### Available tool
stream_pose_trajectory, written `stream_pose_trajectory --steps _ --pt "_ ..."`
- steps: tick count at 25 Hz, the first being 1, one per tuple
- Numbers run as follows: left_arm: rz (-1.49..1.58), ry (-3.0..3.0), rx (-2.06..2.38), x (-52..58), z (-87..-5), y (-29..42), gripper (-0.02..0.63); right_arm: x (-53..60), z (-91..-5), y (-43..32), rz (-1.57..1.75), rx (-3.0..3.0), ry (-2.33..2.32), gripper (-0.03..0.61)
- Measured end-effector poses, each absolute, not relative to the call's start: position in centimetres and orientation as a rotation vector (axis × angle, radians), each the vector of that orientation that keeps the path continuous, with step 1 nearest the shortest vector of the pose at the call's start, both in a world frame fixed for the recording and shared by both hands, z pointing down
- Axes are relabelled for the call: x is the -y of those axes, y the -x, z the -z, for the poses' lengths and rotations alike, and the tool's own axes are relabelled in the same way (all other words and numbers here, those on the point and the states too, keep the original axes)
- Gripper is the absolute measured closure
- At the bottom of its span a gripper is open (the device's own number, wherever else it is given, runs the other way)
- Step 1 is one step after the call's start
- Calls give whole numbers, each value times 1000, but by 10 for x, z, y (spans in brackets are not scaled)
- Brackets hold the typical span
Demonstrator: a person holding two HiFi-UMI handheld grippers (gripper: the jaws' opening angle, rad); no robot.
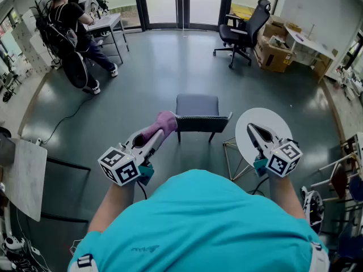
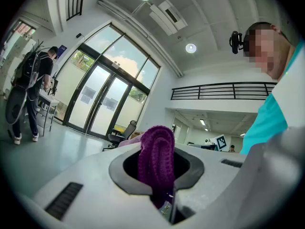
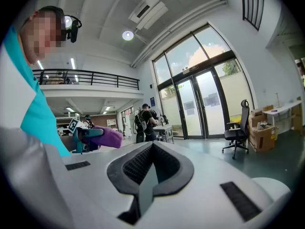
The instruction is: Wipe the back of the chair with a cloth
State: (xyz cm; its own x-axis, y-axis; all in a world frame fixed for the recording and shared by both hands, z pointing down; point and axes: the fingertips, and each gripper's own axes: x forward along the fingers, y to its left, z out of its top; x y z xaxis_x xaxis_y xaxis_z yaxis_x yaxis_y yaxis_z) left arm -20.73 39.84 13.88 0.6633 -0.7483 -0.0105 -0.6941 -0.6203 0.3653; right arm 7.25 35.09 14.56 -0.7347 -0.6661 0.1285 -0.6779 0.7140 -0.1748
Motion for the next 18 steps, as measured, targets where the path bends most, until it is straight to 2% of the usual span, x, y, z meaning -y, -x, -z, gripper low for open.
stream_pose_trajectory --steps 18 --pt "229 -2557 1135 -391 -134 190 554 -341 -140 -84 -327 2868 -1125 586"
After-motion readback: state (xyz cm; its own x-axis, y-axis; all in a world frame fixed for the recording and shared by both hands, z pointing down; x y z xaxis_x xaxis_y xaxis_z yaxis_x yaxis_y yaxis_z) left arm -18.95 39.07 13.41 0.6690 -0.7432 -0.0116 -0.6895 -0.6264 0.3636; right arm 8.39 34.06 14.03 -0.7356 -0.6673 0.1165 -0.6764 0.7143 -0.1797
